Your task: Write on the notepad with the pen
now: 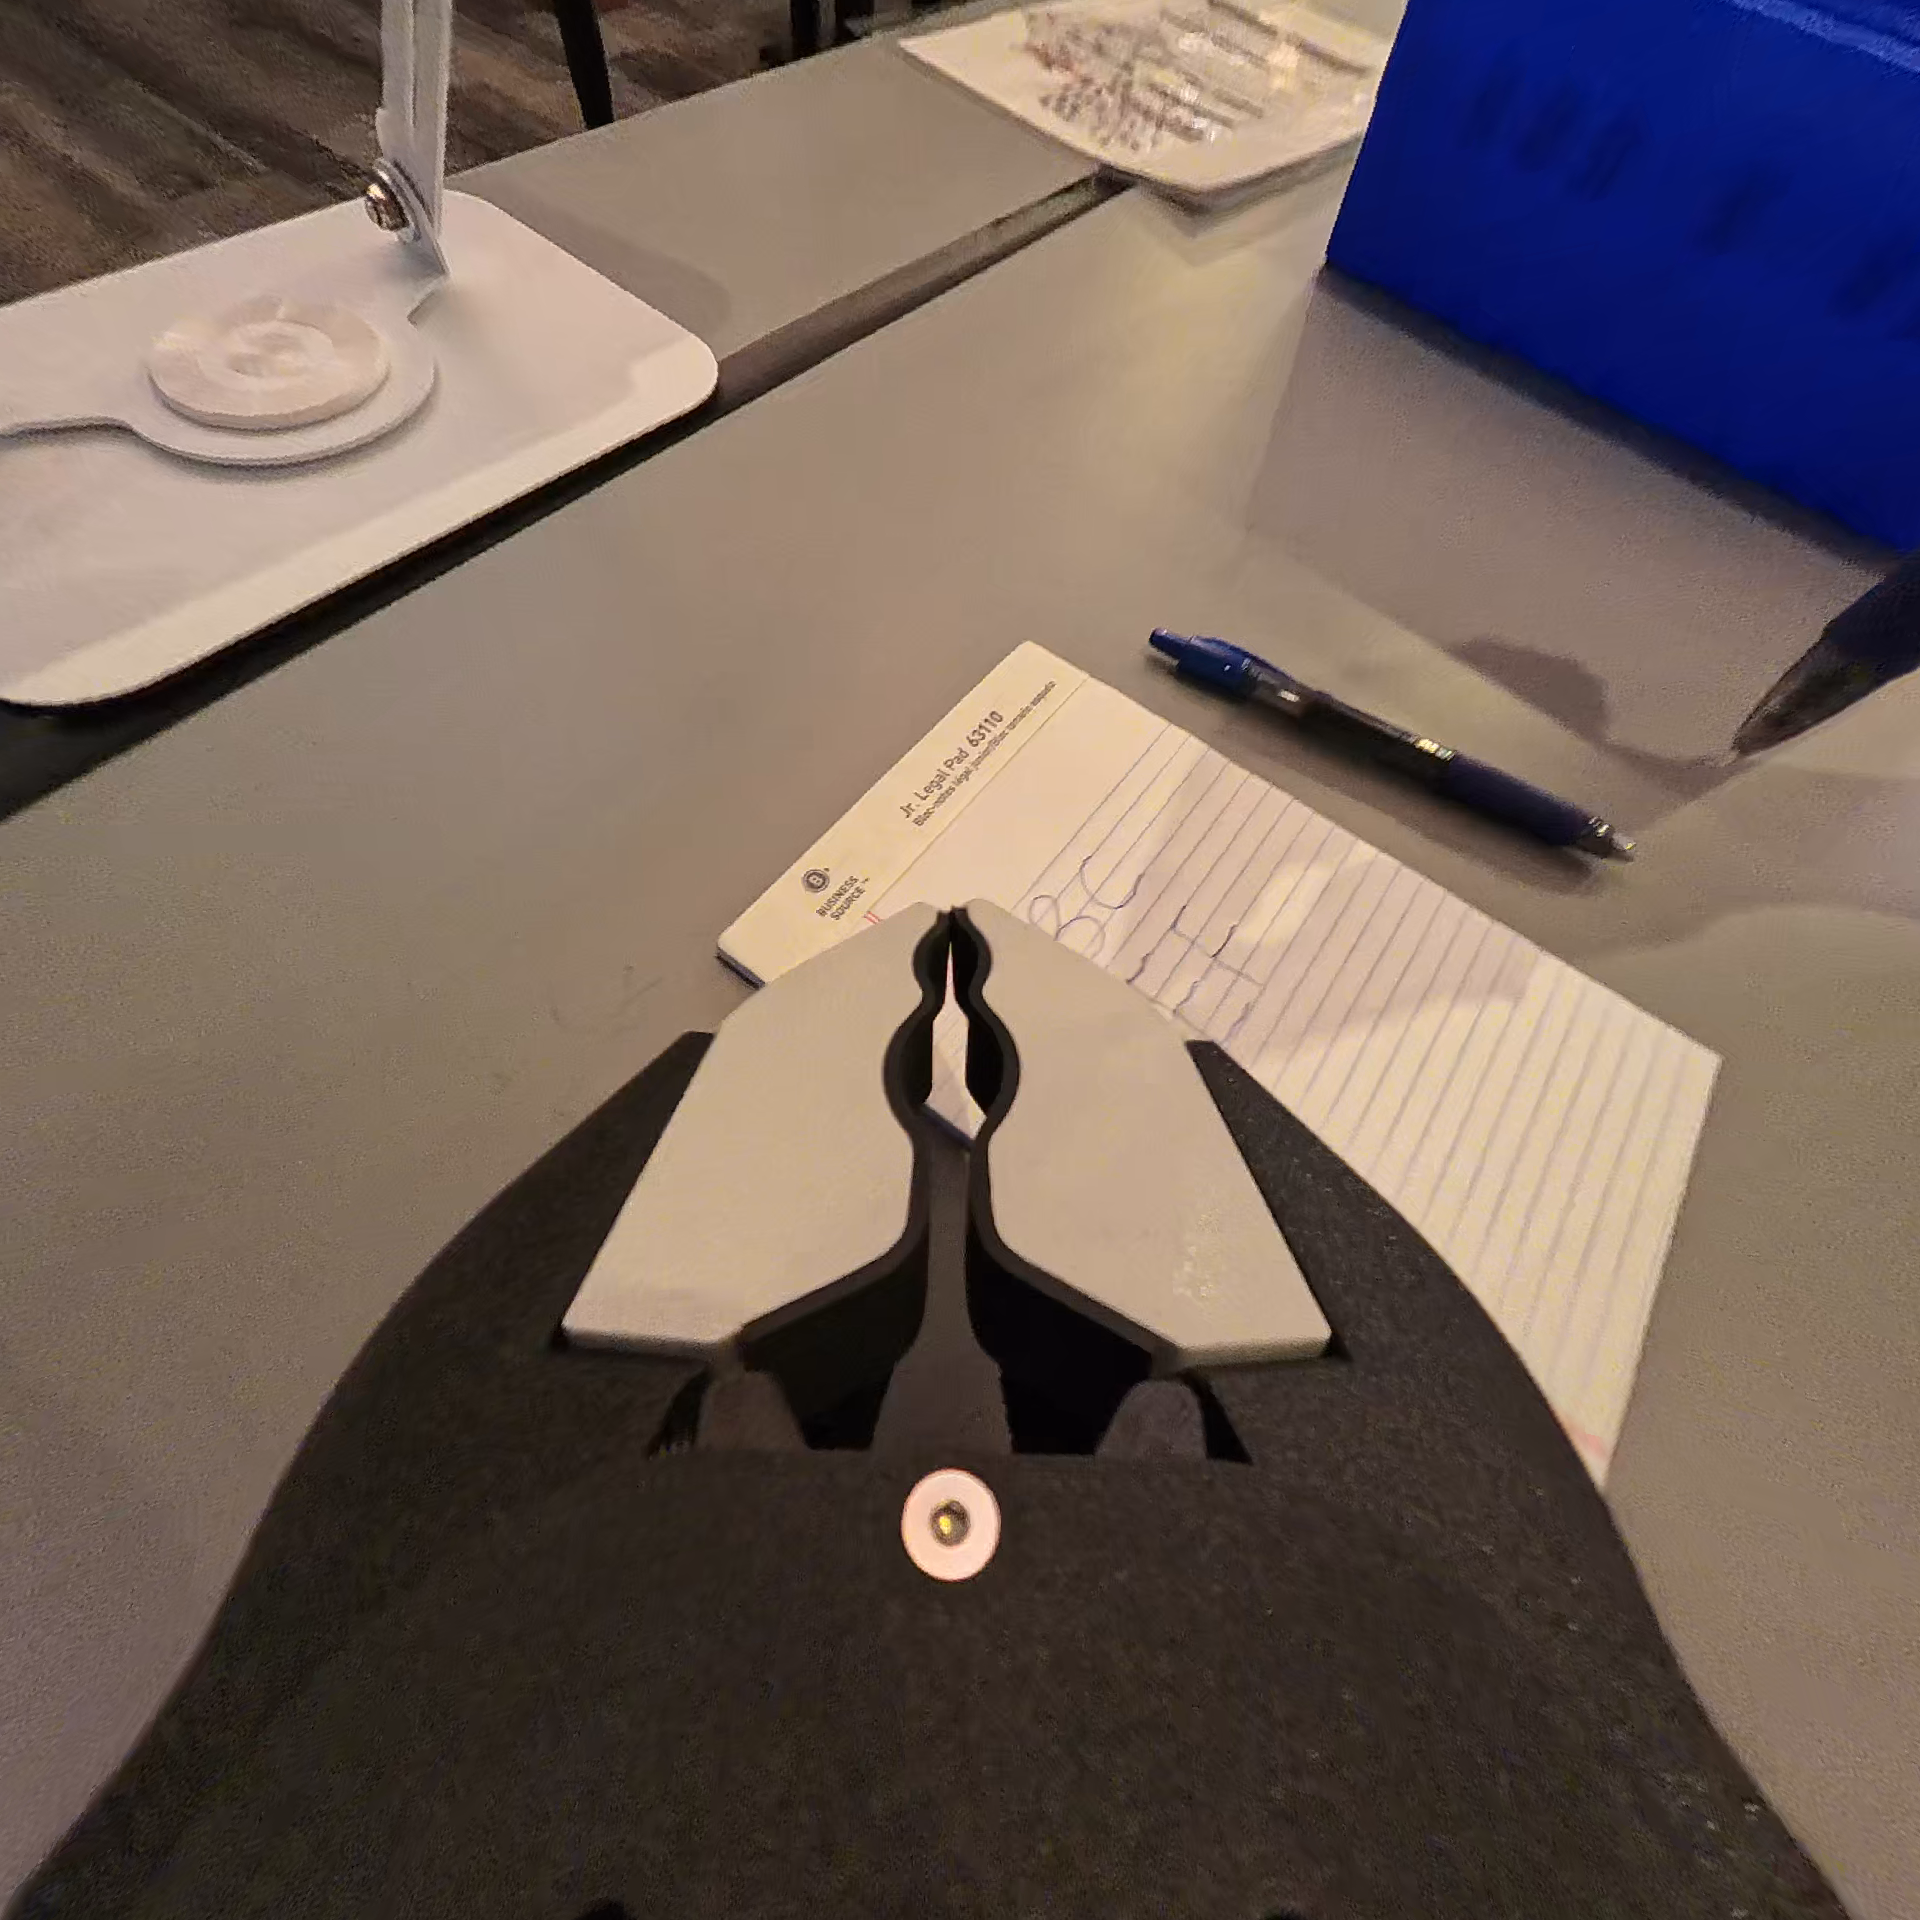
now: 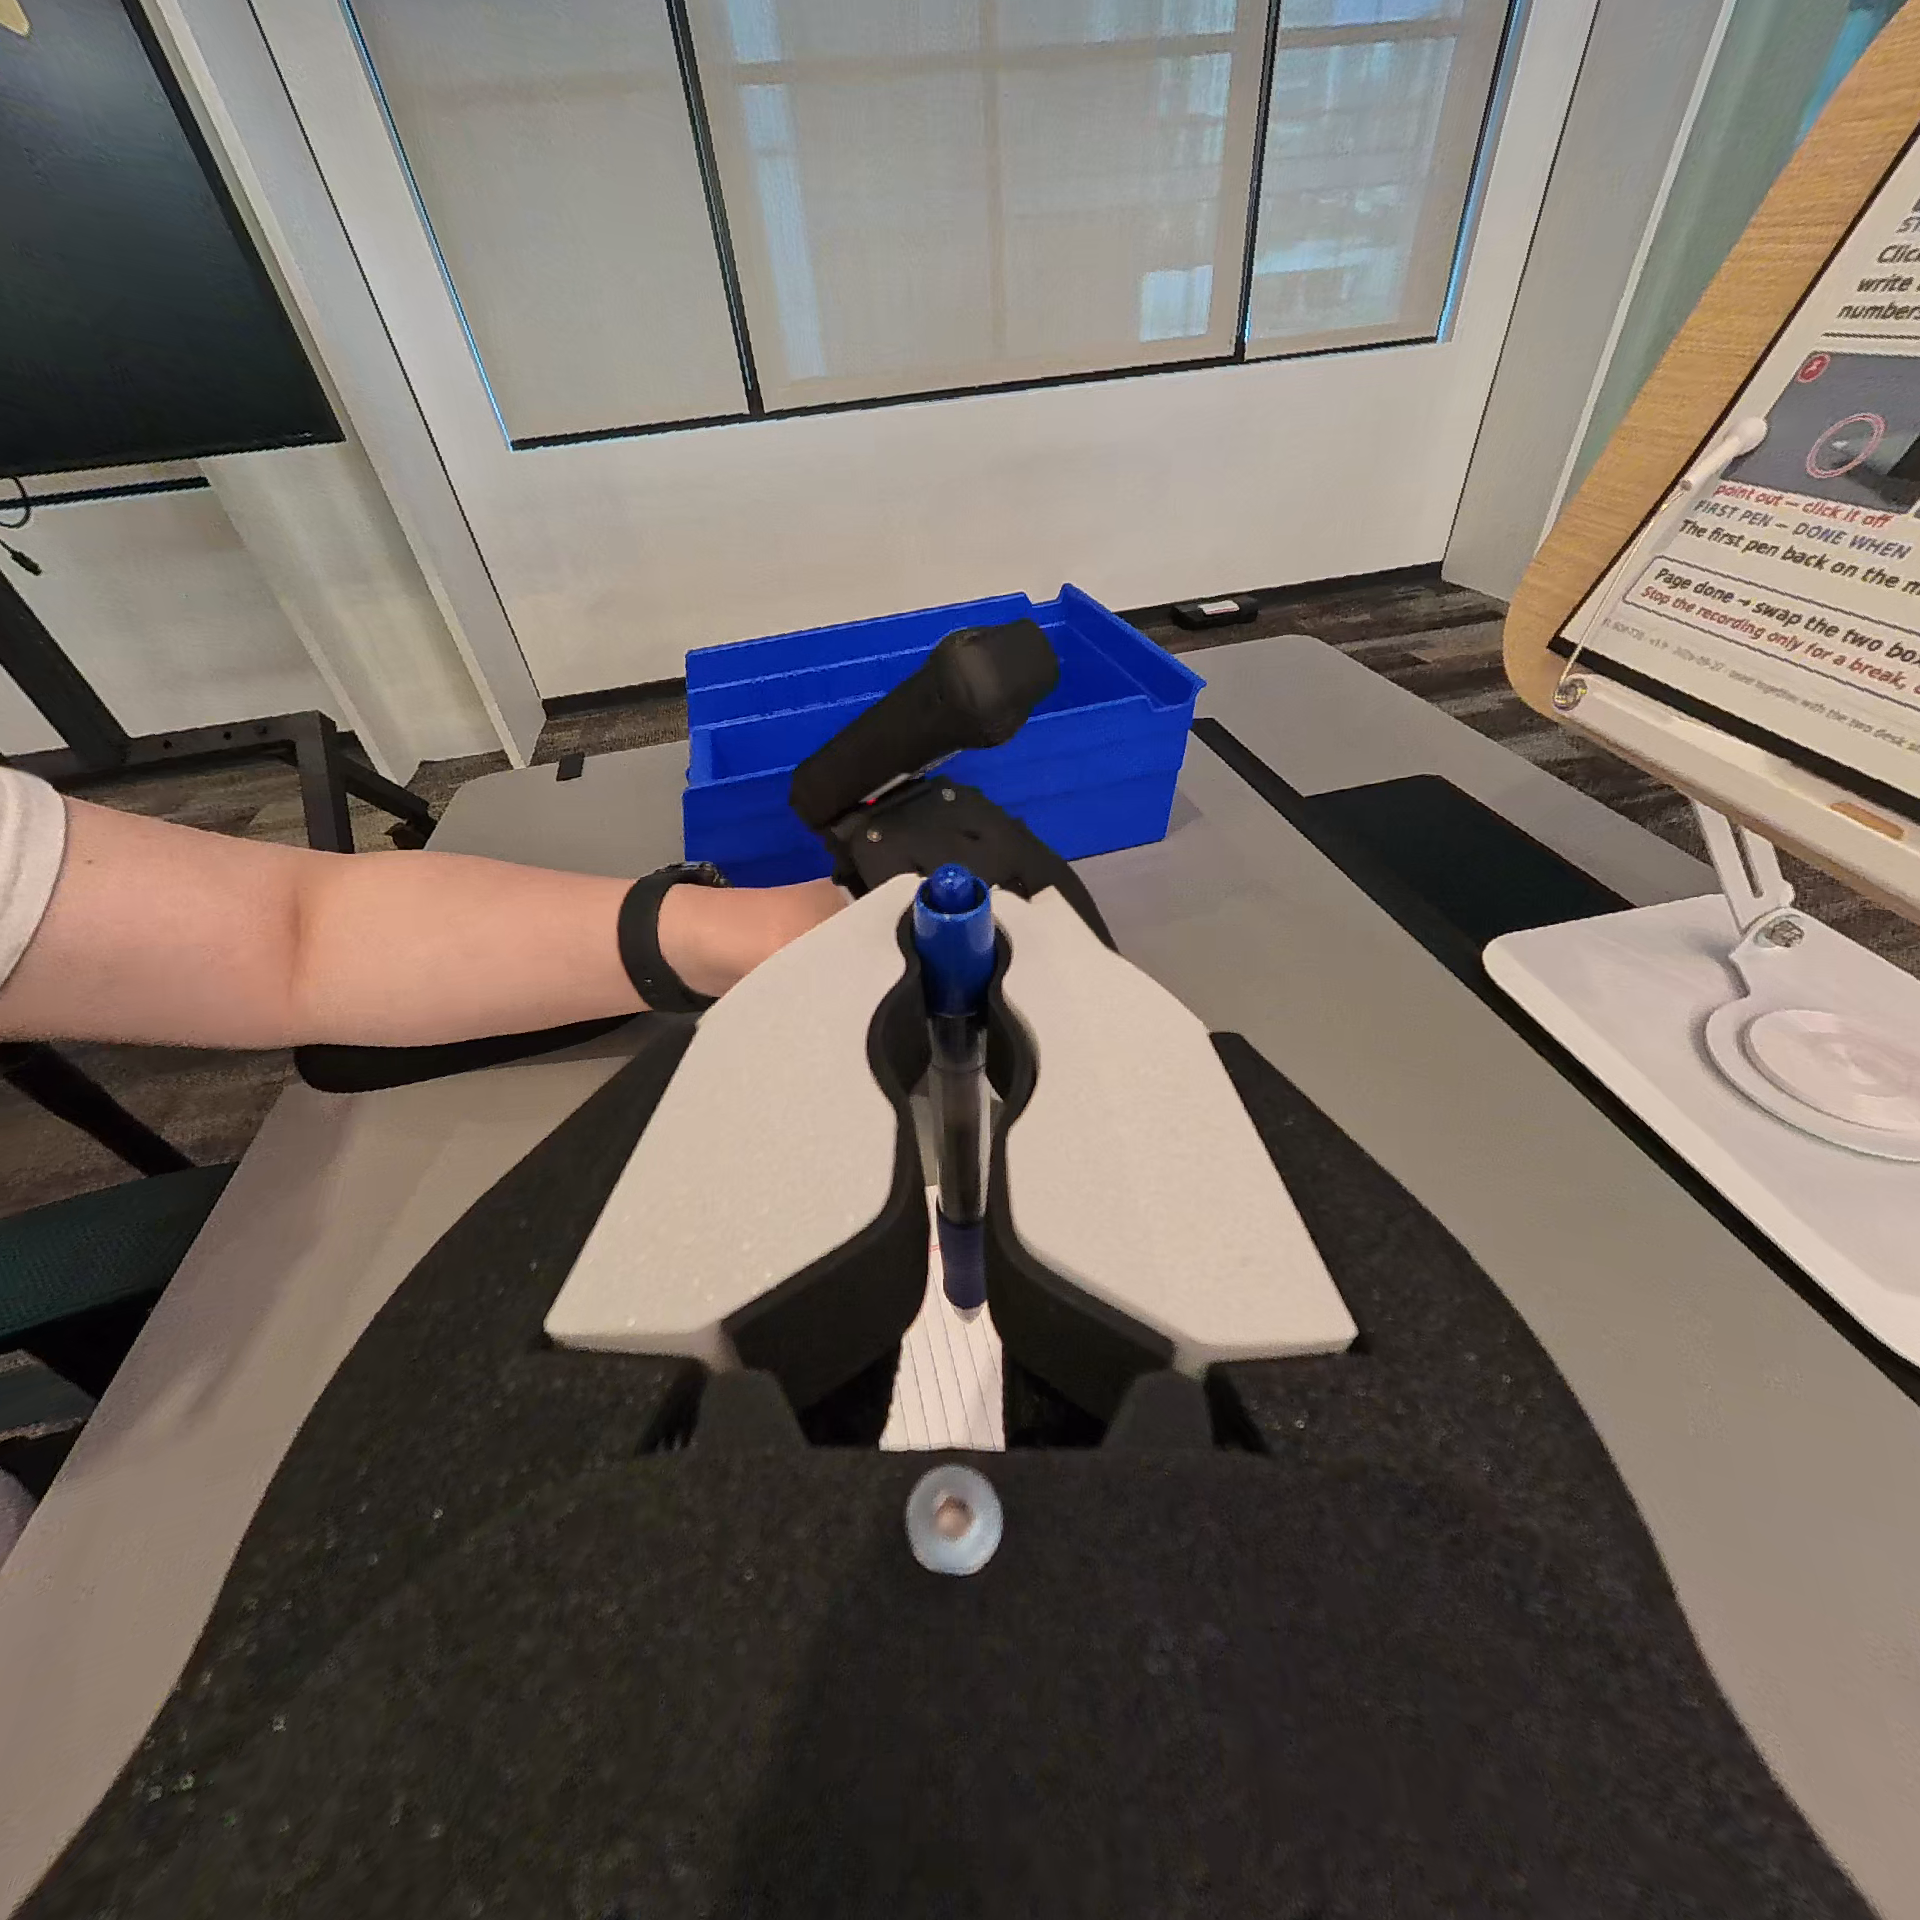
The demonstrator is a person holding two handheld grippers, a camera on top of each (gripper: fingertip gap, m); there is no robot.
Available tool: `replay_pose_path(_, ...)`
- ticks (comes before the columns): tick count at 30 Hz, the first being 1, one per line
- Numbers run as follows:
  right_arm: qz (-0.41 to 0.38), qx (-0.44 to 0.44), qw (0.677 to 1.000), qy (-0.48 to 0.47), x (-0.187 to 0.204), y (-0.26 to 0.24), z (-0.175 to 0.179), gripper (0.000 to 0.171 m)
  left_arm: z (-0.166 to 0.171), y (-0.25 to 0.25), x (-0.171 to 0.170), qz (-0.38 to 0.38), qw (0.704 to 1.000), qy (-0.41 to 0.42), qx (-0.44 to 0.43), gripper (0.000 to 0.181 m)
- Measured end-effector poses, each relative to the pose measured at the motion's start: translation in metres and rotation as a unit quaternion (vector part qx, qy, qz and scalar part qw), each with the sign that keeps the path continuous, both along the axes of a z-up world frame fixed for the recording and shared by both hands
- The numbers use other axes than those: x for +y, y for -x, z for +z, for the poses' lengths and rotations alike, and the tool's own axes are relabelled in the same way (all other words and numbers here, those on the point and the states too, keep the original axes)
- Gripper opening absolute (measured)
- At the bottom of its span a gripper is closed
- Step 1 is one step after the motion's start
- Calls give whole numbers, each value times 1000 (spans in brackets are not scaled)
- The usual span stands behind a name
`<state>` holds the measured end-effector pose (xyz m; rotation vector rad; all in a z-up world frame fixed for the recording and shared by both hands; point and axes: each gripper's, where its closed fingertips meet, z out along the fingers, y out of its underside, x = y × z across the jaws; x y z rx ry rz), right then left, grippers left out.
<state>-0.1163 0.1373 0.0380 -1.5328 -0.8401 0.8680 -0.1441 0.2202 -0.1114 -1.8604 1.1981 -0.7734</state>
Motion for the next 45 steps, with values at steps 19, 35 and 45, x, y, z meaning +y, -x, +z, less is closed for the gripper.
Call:
replay_pose_path(19, -2, -17, 1000, -3, 3, -8, 7, 5, -14, -18, 12, -49, 997, 17, 58, 7)
replay_pose_path(35, 2, -22, 1000, 10, 6, -6, -3, 5, -36, -8, 15, -42, 995, 11, 94, 0)
replay_pose_path(45, 4, -23, 1000, 14, 6, -7, -4, 5, -33, -11, 8, -56, 995, 27, 82, 2)
